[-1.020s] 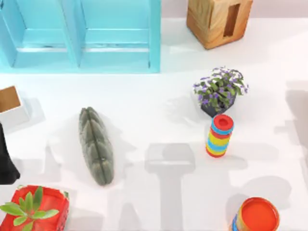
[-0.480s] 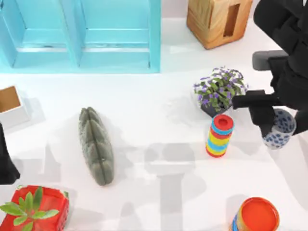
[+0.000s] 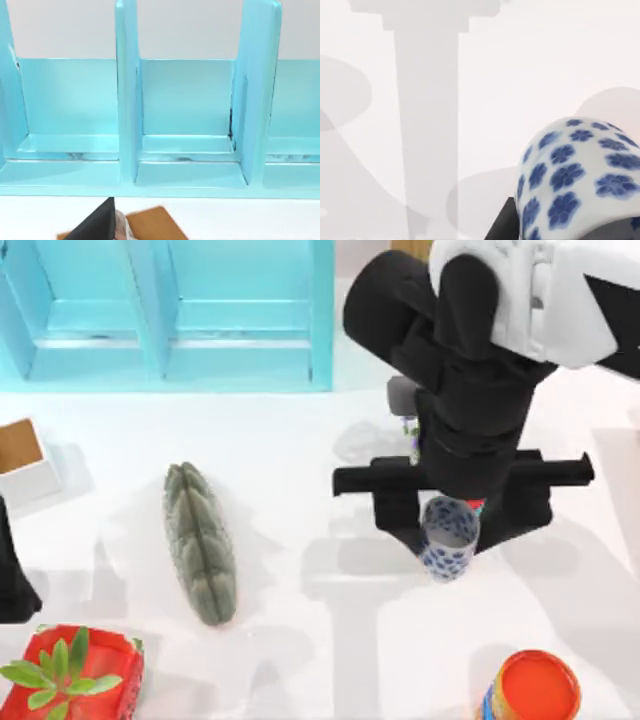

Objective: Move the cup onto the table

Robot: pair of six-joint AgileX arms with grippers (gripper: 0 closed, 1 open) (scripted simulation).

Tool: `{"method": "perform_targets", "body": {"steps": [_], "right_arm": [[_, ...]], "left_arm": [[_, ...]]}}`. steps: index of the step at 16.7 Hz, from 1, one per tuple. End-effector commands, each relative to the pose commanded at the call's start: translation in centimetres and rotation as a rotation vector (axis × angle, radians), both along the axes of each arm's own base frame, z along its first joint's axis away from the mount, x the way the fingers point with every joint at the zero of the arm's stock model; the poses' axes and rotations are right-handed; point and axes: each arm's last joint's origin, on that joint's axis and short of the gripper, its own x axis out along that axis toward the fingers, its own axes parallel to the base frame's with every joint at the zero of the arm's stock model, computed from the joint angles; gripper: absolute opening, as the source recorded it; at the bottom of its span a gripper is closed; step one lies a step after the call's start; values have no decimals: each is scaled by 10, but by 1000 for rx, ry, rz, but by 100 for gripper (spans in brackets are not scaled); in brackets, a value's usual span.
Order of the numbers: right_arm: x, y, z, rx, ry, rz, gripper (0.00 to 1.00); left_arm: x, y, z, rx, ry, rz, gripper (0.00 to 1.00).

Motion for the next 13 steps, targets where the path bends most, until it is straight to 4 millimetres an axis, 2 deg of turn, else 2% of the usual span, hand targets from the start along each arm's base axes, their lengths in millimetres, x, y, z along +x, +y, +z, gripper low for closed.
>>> {"method": "perform_targets", "body": {"steps": [3,6,8,13], "right_arm": [[-10,35,-1,6,-26,-17,0],[-19,60,-5,10,-40,-30,0],[-22,67,-7,9,-41,-35,0],[-21,65,-6,9,-39,-40,0]], "left_arm": [[0,0,0,0,0,0,100],[0,0,0,0,0,0,100],[0,0,0,0,0,0,100],[0,0,0,0,0,0,100]]}}
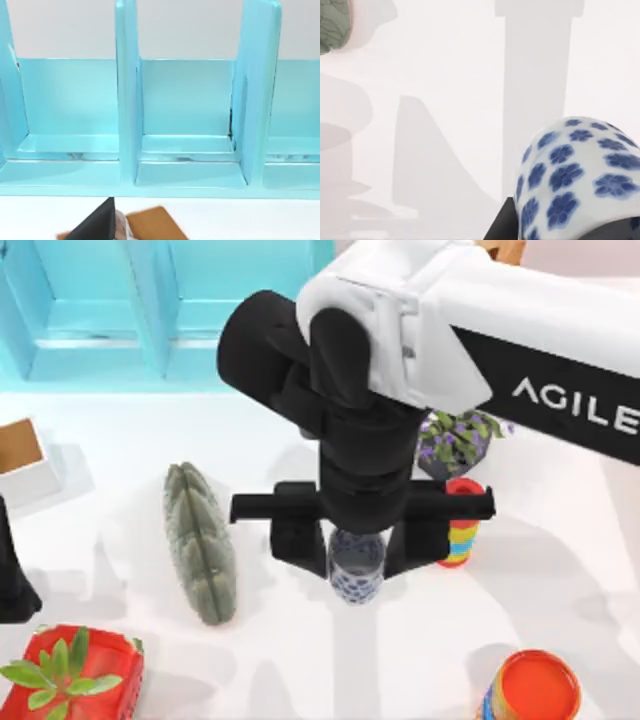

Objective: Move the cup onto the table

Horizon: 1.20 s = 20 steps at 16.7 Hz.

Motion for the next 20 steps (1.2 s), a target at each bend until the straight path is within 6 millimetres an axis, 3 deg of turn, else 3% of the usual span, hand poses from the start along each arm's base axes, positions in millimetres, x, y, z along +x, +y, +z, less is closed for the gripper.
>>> {"method": "perform_targets", "body": {"steps": [3,13,18,20], "right_arm": [[1,1,-8,-3,-4,-1,0],[0,2,-62,0,1,5,0],[0,2,-65,-1,-1,5,0],[0,2,-65,-1,-1,5,15]], "left_arm": [[0,0,0,0,0,0,100],[0,0,0,0,0,0,100],[0,0,0,0,0,0,100],[0,0,0,0,0,0,100]]}}
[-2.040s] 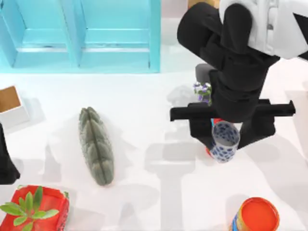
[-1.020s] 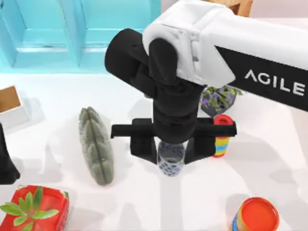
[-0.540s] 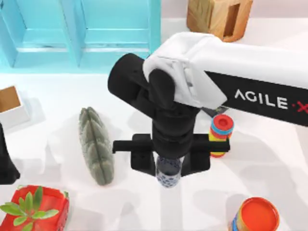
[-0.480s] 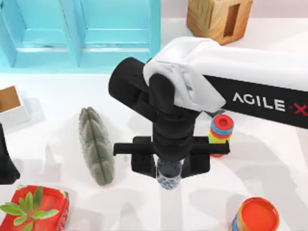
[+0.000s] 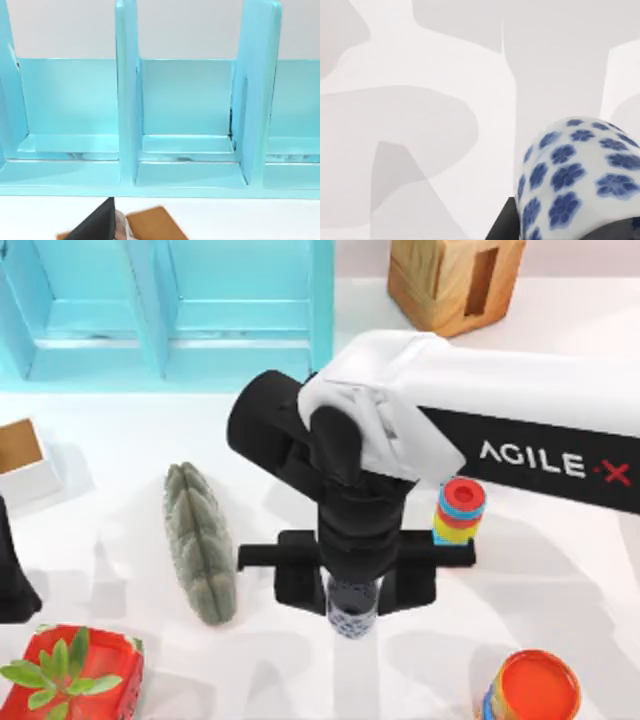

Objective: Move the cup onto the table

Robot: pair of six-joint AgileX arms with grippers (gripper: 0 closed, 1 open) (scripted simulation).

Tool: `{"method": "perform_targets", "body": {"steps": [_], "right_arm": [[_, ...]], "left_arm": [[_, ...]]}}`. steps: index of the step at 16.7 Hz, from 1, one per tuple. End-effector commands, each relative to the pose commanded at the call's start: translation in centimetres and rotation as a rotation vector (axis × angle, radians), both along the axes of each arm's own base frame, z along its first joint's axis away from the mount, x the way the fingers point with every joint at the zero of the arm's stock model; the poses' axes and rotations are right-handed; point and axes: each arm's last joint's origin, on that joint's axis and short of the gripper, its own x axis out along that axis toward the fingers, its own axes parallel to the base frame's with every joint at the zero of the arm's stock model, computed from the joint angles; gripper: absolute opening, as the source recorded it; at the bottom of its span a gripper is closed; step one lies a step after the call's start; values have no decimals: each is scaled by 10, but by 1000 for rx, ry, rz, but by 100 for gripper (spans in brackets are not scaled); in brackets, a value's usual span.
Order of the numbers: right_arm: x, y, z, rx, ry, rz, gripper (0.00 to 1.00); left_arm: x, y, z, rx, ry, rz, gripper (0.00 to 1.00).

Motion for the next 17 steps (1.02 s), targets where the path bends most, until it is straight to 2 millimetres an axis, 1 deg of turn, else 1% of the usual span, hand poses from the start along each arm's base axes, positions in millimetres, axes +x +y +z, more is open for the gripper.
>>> {"method": "perform_targets", "body": {"steps": [11,12,17], "right_arm": [[0,0,0,0,0,0,98],[0,0,0,0,0,0,100],[0,0,0,0,0,0,100]], "left_arm": [[0,0,0,0,0,0,100],[0,0,0,0,0,0,100],[0,0,0,0,0,0,100]]}}
